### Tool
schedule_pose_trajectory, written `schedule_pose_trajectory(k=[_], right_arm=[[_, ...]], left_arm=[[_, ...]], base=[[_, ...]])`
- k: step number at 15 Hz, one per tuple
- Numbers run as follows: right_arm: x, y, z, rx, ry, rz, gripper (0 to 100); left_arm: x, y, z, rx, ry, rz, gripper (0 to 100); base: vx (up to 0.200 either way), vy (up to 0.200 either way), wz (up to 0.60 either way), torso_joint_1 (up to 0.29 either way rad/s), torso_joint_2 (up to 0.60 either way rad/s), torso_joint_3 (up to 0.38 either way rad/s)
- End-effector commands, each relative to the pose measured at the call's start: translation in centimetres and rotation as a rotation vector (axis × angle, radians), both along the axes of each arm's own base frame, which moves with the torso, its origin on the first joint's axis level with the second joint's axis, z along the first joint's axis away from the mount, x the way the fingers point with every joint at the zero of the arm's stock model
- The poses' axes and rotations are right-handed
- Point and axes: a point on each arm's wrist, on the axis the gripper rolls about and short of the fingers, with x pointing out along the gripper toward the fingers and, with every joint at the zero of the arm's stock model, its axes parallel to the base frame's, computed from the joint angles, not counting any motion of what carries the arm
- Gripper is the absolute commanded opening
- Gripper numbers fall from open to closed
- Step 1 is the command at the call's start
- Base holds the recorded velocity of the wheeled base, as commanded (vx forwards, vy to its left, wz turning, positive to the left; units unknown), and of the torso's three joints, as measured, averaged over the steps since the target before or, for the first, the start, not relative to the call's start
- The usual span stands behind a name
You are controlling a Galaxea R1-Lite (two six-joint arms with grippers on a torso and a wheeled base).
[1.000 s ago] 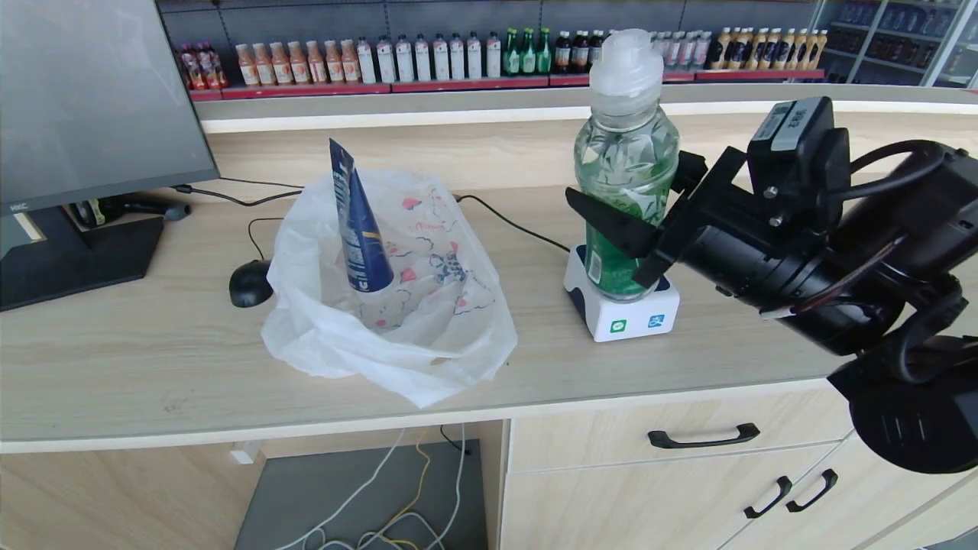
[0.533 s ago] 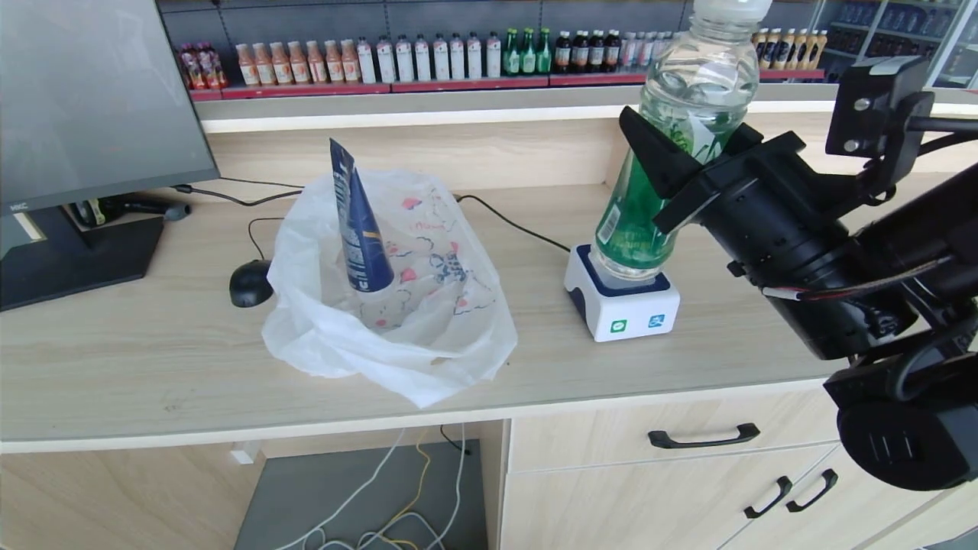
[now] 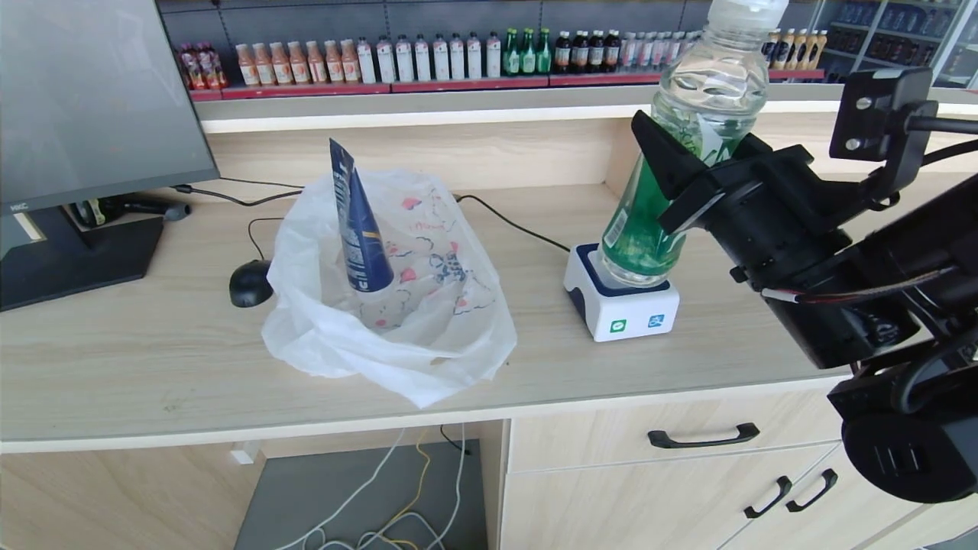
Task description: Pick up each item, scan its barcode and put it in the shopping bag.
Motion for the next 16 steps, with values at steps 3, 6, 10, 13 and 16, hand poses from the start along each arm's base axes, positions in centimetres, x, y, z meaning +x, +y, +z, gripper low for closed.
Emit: schedule_pose_trajectory(k=[3,6,10,13,16], right_arm=[[-0.04,-0.29,0.63,0.038,-0.005,-0.004,0],[-0.1,-0.38,0.96,0.055,-0.01,0.001,0],[-0.07,-0.73,1.21,0.083,-0.005,-0.012,0],[0.13,-0.66,1.02,0.082,0.002,-0.012,0],[0.5,-0.45,0.68,0.08,0.013,-0.009,0]], left_arm=[[0.0,0.0,0.0,0.0,0.0,0.001,100],[0.0,0.0,0.0,0.0,0.0,0.001,100],[0.0,0.0,0.0,0.0,0.0,-0.001,100],[0.0,0.0,0.0,-0.002,0.0,0.001,100],[0.0,0.0,0.0,-0.002,0.0,0.001,100]], base=[[0.0,0.133,0.0,0.005,0.0,0.002],[0.0,0.2,0.0,0.006,0.0,0.001],[0.0,0.2,0.0,0.001,0.0,0.002],[0.0,0.2,0.0,0.006,0.0,0.005],[0.0,0.2,0.0,0.009,0.01,0.007]])
